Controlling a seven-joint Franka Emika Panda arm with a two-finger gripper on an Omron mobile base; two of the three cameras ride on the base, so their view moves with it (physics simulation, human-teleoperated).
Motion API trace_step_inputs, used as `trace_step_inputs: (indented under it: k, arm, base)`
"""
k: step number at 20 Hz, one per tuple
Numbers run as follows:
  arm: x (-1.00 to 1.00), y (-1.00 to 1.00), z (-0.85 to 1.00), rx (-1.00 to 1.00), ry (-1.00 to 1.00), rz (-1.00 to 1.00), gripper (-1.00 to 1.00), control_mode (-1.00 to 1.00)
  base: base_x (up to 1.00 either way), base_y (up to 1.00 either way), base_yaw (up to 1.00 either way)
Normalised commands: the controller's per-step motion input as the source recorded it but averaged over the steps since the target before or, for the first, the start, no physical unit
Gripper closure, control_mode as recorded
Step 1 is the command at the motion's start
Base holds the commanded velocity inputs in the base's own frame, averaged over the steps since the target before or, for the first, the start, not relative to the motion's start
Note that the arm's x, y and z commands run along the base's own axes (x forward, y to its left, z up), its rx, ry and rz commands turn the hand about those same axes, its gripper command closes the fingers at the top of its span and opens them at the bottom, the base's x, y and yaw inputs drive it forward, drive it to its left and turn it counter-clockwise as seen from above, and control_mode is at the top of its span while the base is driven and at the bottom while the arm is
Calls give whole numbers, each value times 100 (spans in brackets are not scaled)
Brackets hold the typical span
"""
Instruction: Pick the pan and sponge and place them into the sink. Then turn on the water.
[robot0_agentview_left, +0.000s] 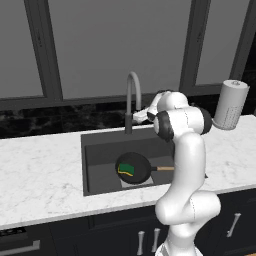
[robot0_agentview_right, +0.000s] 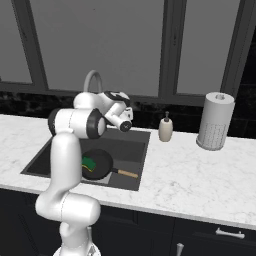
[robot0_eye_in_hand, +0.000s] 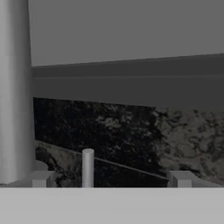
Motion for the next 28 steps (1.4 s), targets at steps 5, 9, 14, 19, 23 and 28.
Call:
trace_step_inputs:
  k: [5, 9, 14, 19, 23, 28]
  arm:
    - [21, 0, -2, 3, 0, -2, -100, -100]
    - [17, 0, 0, 3, -1, -2, 100, -100]
    - [3, -34, -3, 8, -4, -1, 100, -100]
    - [0, -48, -18, 2, -3, -12, 100, -100]
    - [0, -60, -31, 0, 0, -24, 100, -100]
    - [0, -70, -49, 0, 0, -25, 100, -100]
  base:
    - [0, 0, 0]
    - [0, 0, 0]
    - [0, 0, 0]
    - [0, 0, 0]
    - [0, 0, 0]
    - [0, 0, 0]
